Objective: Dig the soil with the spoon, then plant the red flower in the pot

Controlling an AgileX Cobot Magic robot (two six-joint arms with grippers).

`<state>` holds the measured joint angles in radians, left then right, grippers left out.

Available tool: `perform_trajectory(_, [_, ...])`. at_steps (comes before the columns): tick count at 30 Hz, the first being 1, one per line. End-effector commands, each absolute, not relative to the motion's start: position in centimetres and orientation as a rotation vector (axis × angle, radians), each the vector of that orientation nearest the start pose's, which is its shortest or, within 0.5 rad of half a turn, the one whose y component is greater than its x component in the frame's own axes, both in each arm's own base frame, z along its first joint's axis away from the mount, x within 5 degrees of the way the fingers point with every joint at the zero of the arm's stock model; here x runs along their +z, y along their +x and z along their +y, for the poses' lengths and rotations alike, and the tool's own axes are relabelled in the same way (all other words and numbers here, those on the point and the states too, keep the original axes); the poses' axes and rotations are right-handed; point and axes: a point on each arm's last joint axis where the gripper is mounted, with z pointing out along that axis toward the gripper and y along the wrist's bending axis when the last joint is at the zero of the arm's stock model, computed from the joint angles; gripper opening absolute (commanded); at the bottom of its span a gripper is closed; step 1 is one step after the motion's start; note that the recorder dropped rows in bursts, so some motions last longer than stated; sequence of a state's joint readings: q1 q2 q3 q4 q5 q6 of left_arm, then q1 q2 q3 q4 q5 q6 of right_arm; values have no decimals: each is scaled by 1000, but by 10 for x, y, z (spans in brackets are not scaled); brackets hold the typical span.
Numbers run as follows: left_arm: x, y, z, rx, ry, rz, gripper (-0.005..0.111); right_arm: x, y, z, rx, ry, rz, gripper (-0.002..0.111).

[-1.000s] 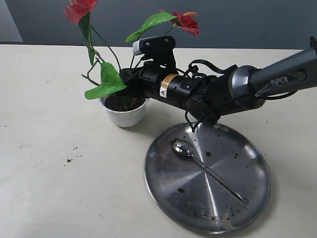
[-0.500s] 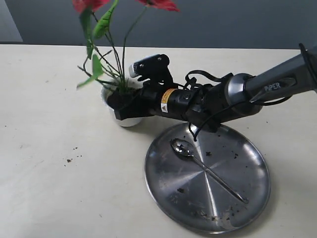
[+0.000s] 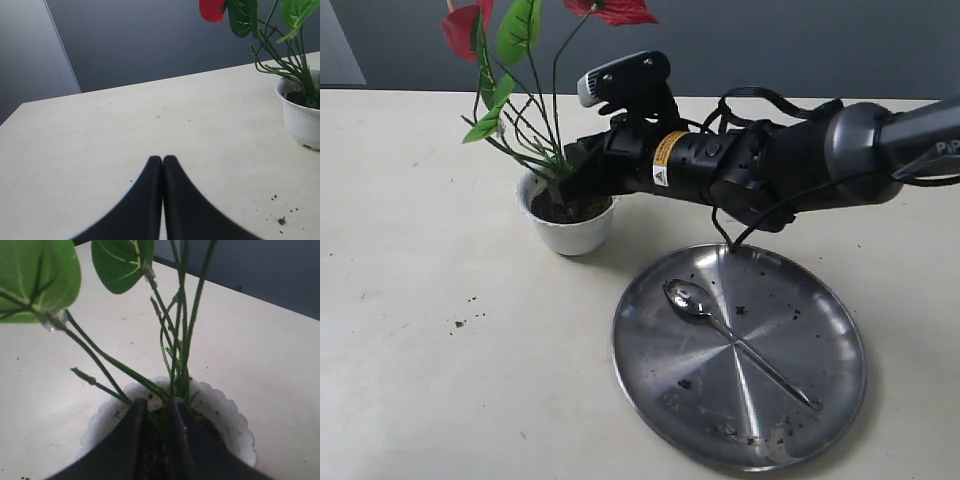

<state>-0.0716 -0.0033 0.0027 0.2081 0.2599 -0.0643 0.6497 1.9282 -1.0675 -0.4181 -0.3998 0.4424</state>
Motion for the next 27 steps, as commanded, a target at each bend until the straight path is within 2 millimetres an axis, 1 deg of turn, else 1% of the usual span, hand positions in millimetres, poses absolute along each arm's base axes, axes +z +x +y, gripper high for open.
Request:
perform_trajectory(1, [191, 55, 1, 84, 138, 1727, 2, 216, 308, 237, 439, -693, 2019, 1])
perform_trajectory(2, [191, 55, 1, 84, 138, 1727, 2, 223, 303, 231, 397, -707, 2034, -1])
perform_trajectory(3, [191, 55, 1, 84, 138, 1727, 2, 236, 289, 216, 316, -747, 2049, -1])
perform_trajectory(4, [191, 55, 1, 84, 138, 1727, 2, 243, 280, 208, 292, -758, 2046, -1])
perform_trajectory(5, [191, 55, 1, 84, 138, 1727, 2, 252, 262, 190, 270, -762, 2031, -1])
perform_trajectory(6, [191, 55, 1, 84, 138, 1727, 2, 256, 252, 179, 267, -747, 2022, -1])
perform_trajectory(7, [191, 55, 1, 84, 138, 1727, 2, 262, 233, 159, 262, -720, 2008, -1])
perform_trajectory(8, [191, 55, 1, 84, 138, 1727, 2, 264, 222, 149, 258, -707, 2001, -1])
perform_trajectory(9, [191, 55, 1, 84, 138, 1727, 2, 265, 203, 132, 237, -679, 2017, -1])
perform_trajectory(11, [191, 55, 1, 84, 138, 1727, 2, 270, 188, 118, 214, -649, 2025, -1])
perform_trajectory(14, [191, 55, 1, 84, 138, 1727, 2, 283, 173, 104, 205, -594, 2019, -1])
perform_trajectory(20, [191, 55, 1, 84, 138, 1727, 2, 303, 157, 93, 228, -555, 1924, -1])
perform_trajectory(23, [191, 55, 1, 84, 138, 1727, 2, 308, 153, 90, 232, -546, 1899, -1])
perform_trajectory(27, [191, 55, 1, 84, 138, 1727, 2, 309, 152, 89, 230, -551, 1888, -1])
